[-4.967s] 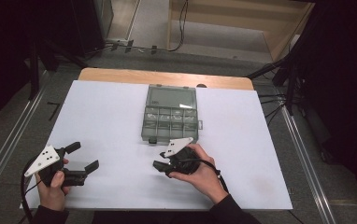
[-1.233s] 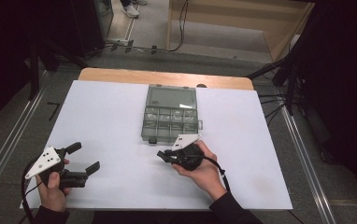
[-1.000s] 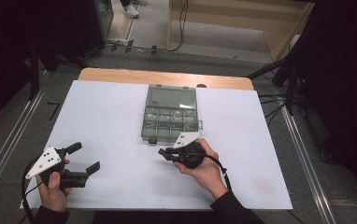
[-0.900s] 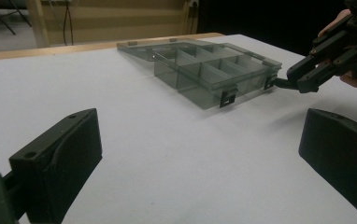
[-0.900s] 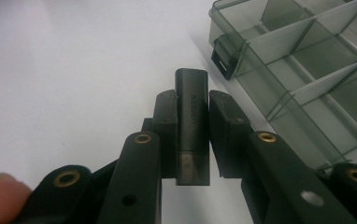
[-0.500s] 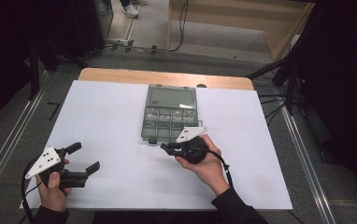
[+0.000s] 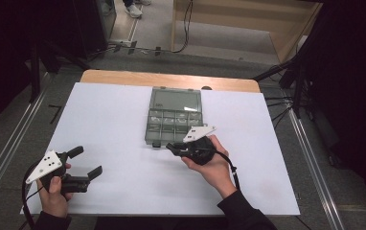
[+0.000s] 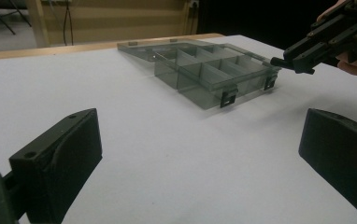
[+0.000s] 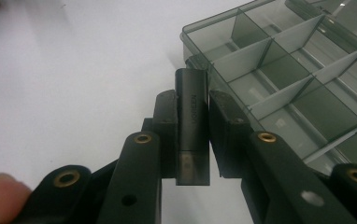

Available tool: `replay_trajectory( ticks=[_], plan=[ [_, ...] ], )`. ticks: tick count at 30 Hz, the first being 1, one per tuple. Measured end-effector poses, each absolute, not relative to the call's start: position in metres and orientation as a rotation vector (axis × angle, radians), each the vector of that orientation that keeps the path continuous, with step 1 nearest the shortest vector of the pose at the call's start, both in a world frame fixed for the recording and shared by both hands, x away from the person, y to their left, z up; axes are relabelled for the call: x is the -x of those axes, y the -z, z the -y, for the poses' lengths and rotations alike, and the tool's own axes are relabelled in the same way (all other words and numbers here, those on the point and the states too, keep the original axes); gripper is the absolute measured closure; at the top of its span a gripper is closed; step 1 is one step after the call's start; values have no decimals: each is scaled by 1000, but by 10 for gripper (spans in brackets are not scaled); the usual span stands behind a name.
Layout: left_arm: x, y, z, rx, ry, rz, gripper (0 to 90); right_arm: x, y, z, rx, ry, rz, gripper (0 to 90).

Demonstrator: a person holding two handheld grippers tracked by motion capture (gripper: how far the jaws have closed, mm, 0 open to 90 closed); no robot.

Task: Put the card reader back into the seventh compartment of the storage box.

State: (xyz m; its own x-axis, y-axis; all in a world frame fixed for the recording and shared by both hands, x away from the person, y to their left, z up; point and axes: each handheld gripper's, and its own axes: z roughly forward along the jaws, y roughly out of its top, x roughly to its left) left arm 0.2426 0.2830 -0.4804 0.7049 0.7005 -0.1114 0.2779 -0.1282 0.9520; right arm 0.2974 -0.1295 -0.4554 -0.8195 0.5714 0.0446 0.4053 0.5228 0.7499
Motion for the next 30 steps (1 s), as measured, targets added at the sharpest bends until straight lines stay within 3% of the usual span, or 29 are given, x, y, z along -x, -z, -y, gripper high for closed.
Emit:
replay_trajectory(
  ticks=[30],
  plan=[
    [-242, 480, -283, -1709, -434, -786, 0, -310, 445, 139, -899, -1189, -2509, 721]
  ],
)
